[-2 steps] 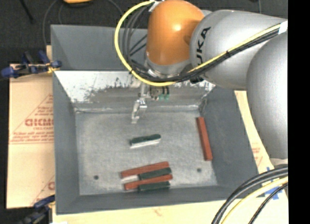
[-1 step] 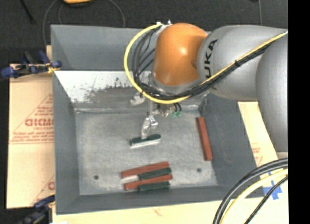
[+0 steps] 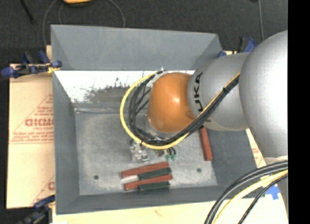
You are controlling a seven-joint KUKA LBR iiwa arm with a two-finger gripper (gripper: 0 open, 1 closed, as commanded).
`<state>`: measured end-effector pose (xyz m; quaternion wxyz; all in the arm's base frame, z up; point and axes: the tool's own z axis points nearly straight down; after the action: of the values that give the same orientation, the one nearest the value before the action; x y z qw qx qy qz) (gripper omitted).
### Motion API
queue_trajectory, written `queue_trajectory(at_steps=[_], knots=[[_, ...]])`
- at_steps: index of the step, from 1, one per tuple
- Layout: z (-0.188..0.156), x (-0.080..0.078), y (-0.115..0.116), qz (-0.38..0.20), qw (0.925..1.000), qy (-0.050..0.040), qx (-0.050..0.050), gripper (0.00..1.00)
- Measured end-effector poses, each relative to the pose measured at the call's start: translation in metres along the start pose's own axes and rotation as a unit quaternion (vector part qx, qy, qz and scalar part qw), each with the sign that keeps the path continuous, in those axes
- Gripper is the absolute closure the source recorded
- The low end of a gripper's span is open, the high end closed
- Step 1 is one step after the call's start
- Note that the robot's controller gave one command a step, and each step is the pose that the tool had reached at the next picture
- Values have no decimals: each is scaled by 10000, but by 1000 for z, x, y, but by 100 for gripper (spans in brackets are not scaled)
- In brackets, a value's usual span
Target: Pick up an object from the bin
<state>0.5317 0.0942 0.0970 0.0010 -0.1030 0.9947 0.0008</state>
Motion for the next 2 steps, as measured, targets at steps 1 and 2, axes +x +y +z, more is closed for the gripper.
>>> queue_trajectory(at_steps=[1,2], knots=[[-2,-3,0,11,10000,-73,-3,0],[-2,-3,0,13,10000,-64,-3,0]])
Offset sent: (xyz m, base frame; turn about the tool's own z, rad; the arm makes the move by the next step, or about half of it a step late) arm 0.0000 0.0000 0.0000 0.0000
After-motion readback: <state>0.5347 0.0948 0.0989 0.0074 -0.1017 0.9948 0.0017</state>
